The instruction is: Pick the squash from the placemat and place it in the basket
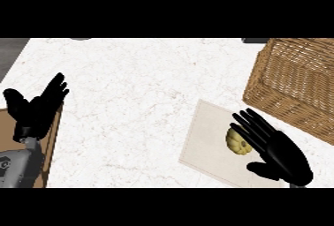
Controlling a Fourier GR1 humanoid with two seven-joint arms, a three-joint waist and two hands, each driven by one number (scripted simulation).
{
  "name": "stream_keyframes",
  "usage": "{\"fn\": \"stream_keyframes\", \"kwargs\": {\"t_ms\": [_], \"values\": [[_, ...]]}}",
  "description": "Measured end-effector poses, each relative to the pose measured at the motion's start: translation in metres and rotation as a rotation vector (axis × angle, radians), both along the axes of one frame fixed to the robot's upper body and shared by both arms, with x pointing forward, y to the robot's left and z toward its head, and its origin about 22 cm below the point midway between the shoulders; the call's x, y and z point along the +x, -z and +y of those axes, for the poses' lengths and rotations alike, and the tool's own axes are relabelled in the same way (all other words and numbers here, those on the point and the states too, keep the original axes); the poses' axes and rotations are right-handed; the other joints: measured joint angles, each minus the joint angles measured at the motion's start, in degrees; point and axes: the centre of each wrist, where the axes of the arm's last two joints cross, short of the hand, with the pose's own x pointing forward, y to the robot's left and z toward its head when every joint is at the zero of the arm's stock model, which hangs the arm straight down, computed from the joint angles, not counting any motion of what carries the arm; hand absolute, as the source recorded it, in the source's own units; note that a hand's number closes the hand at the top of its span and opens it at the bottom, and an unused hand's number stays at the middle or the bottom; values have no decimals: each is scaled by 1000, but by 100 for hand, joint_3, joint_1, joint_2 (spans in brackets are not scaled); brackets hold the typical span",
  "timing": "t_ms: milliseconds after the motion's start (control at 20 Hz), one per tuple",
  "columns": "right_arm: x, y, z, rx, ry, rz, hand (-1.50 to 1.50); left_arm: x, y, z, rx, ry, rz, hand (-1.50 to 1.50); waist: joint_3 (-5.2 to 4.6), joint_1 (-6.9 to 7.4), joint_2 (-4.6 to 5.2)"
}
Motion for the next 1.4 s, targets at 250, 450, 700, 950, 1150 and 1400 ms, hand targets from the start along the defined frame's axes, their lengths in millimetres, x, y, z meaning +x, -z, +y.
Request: {"fn": "stream_keyframes", "kwargs": {"t_ms": [250,450,700,950,1150,1400], "values": [[3,-1,-1,-70,10,-30,150,0,-1,1,1,4,-6,0,-33,-4,-22],[14,3,-1,-131,8,-65,150,1,2,1,0,11,-5,0,-64,5,-41],[21,4,12,-156,0,-90,150,1,1,-3,8,3,-7,0,-74,9,-55],[17,10,24,-115,89,0,150,-2,2,0,5,-1,-2,0,-105,6,-88],[1,19,38,-8,278,189,150,-4,1,3,6,-2,-1,0,-175,-56,-133],[-11,15,44,20,441,351,150,-5,3,2,6,-1,-1,0,-205,-47,-132]]}}
